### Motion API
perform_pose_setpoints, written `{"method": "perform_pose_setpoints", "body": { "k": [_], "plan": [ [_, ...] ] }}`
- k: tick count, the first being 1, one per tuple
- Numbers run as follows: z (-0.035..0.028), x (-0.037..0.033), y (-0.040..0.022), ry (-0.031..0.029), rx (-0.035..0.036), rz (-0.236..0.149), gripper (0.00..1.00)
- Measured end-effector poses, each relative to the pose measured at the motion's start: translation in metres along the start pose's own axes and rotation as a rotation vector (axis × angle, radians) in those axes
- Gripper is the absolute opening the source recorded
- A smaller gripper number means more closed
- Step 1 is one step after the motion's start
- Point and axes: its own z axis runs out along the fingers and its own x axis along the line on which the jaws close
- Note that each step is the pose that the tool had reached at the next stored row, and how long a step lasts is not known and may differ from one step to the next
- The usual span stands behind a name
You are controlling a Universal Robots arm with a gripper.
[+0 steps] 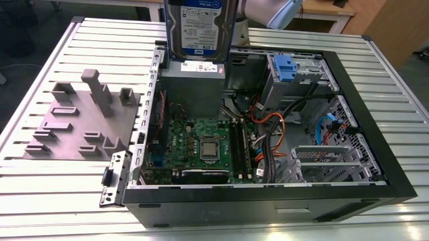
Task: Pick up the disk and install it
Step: 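Pick up the disk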
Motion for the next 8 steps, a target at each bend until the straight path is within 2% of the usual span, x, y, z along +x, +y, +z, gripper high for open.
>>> {"method": "perform_pose_setpoints", "body": {
  "k": [6,8],
  "plan": [
    [0.0051,0.0137,-0.0025,-0.0001,0.0000,0.000,0.36],
    [0.0068,0.0158,-0.0072,-0.0001,0.0001,0.000,0.36]
  ]
}}
